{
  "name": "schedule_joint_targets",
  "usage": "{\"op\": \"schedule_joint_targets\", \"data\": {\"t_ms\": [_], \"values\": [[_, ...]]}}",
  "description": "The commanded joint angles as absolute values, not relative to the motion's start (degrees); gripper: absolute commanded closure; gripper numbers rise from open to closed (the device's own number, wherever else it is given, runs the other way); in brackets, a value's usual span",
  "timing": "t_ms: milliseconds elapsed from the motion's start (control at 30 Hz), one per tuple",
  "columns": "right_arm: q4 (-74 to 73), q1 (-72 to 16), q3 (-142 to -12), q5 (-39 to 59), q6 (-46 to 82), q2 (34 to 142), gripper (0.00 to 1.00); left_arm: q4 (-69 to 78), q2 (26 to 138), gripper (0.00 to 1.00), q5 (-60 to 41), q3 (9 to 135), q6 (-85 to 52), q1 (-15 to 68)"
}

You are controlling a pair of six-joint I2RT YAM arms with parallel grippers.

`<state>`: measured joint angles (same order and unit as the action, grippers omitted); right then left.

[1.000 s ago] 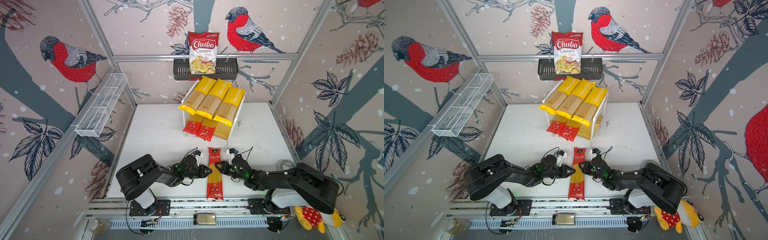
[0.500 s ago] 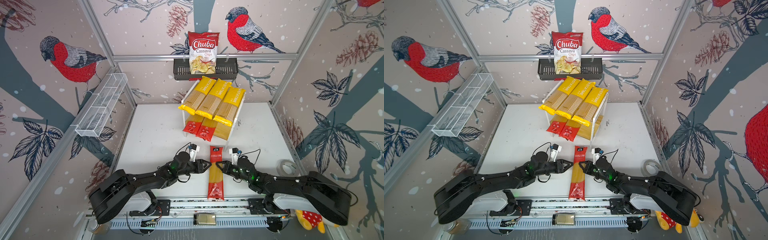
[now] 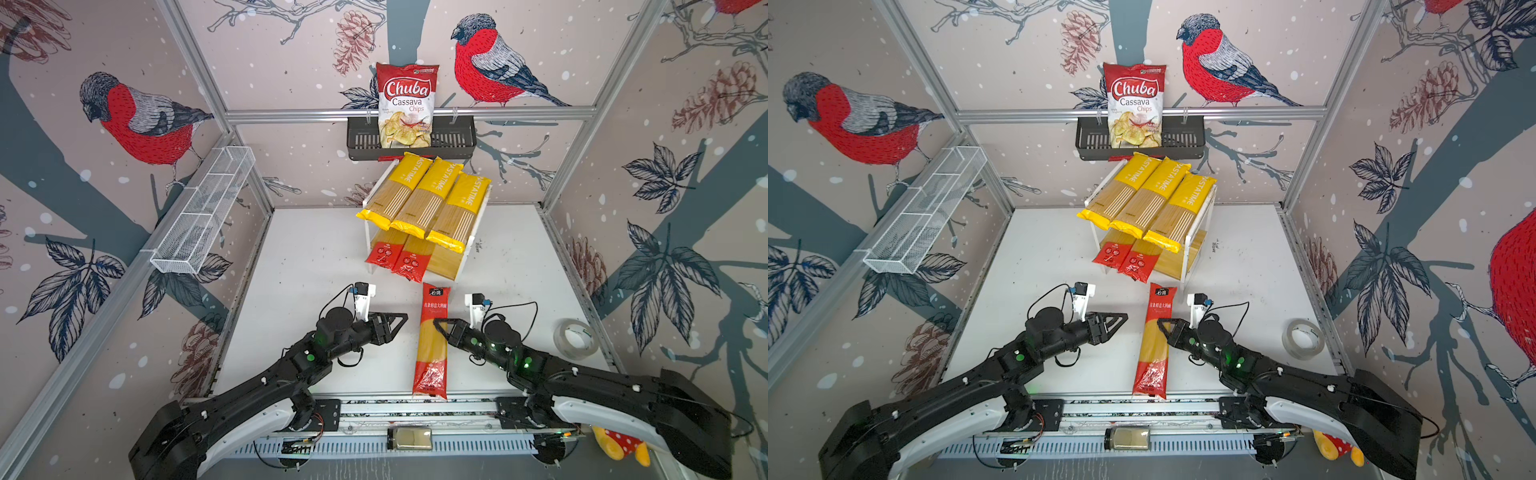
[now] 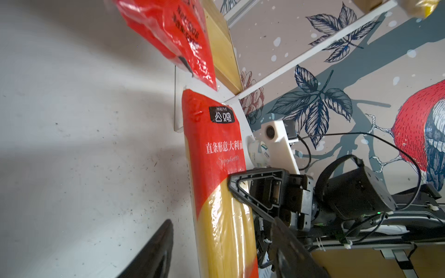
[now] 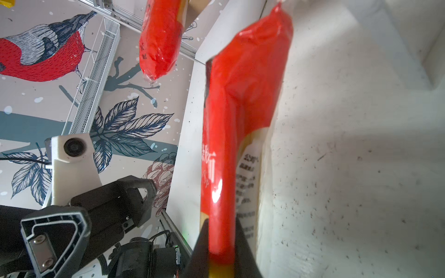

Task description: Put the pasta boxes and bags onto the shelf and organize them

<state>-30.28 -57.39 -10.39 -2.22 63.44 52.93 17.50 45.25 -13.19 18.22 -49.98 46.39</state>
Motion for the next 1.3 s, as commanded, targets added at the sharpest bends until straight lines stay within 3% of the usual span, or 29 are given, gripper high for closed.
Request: {"op": "schedule_joint_targets", "data": {"t_ms": [0, 733, 1267], "values": [[-33.9, -58.2, -11.7, -4.0, 65.0, 52.0, 0.99, 14.6, 43.7, 0.35, -11.8, 18.7, -48.7, 45.7], [-28.8, -60.6, -18.2, -5.4, 59.9, 44.0, 1.00, 17.5, 32.6, 0.25, -12.5, 16.2, -53.8, 39.9], [-35.7, -57.3, -22.1, -15.3, 58.7, 46.6, 1.00, 30.9, 32.7, 0.17, -16.0, 9.9, -57.1, 41.4]]}}
